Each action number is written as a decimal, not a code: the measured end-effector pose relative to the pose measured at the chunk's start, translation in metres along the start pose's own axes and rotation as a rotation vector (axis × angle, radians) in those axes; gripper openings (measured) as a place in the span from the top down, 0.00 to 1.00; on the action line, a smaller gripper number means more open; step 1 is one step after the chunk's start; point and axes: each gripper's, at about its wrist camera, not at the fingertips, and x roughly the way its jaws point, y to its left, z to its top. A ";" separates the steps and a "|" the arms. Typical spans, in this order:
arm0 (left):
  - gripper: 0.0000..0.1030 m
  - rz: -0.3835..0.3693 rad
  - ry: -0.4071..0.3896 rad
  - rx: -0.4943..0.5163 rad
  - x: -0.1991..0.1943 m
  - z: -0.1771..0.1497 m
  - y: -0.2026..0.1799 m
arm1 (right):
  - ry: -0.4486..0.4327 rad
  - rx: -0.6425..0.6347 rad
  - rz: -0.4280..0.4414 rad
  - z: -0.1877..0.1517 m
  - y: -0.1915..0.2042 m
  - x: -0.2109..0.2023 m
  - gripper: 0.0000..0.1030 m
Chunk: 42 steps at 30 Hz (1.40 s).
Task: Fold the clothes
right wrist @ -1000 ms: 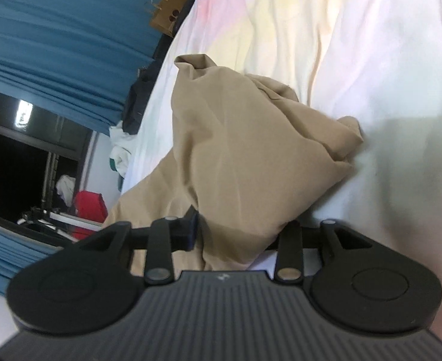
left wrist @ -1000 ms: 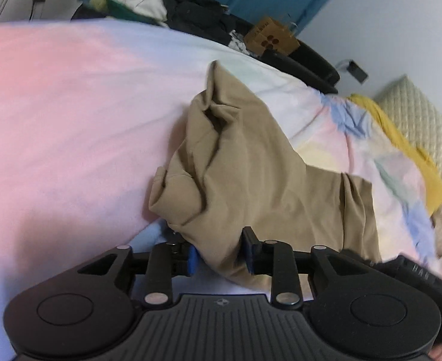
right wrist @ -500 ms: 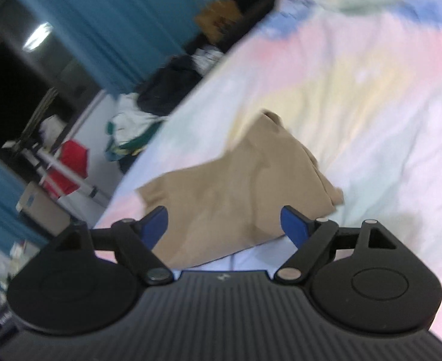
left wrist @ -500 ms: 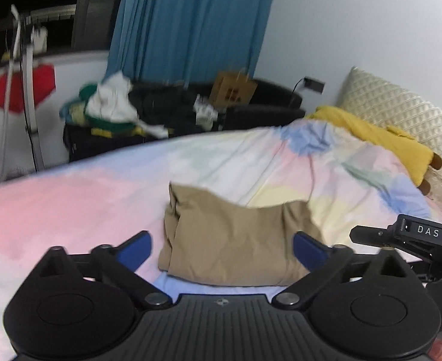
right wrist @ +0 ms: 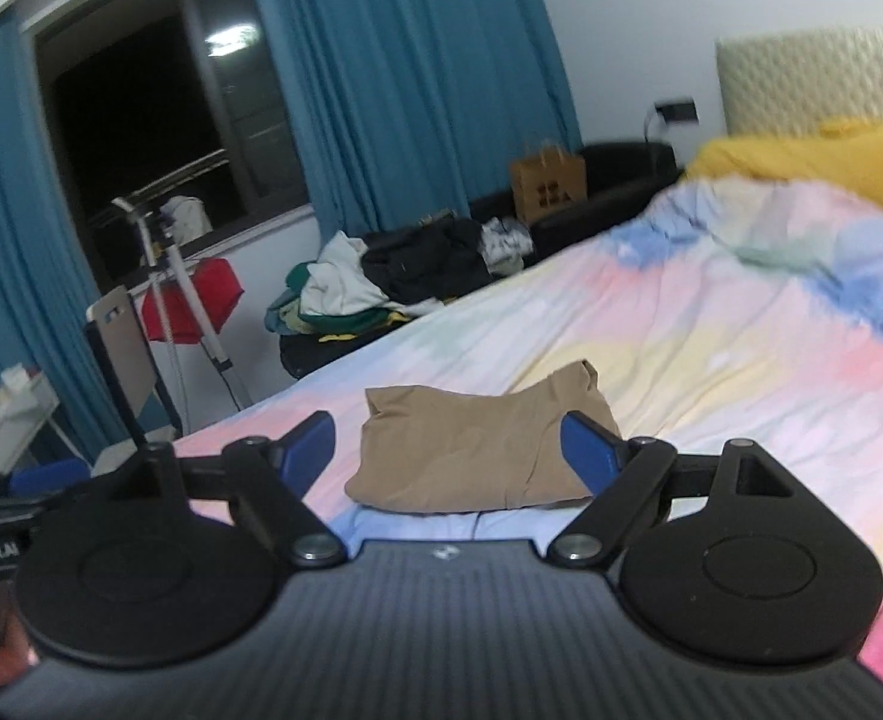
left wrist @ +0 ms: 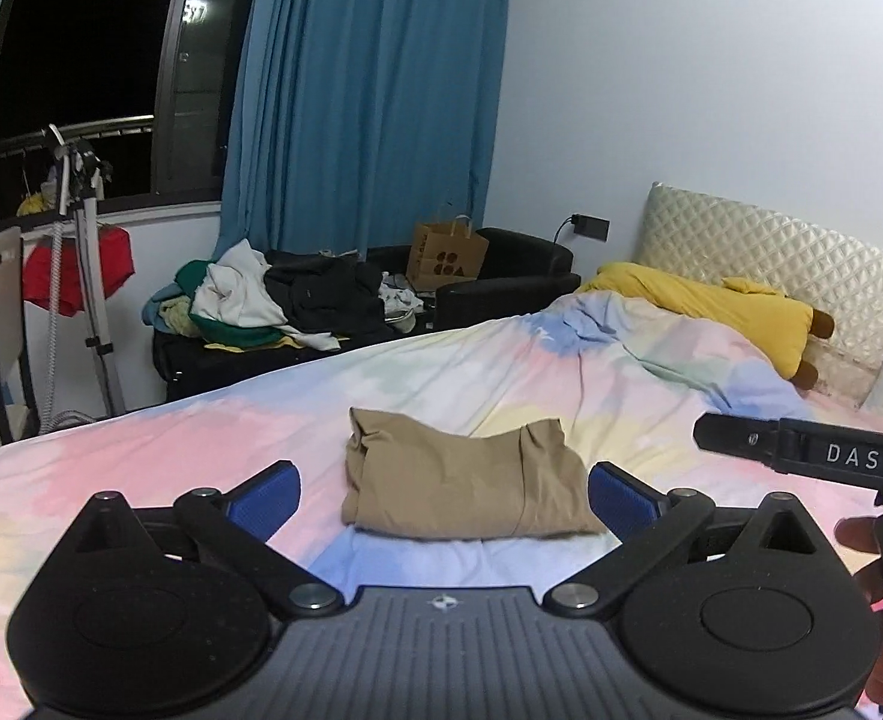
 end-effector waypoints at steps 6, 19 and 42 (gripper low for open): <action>0.00 0.060 -0.065 -0.002 -0.038 -0.028 0.001 | -0.070 -0.037 -0.007 -0.032 0.013 -0.022 0.19; 0.00 0.087 -0.053 0.002 -0.028 -0.073 0.014 | -0.093 -0.170 -0.060 -0.078 0.042 -0.001 0.19; 0.00 0.144 -0.011 -0.021 0.003 -0.089 0.033 | -0.051 -0.195 -0.118 -0.101 0.040 0.022 0.19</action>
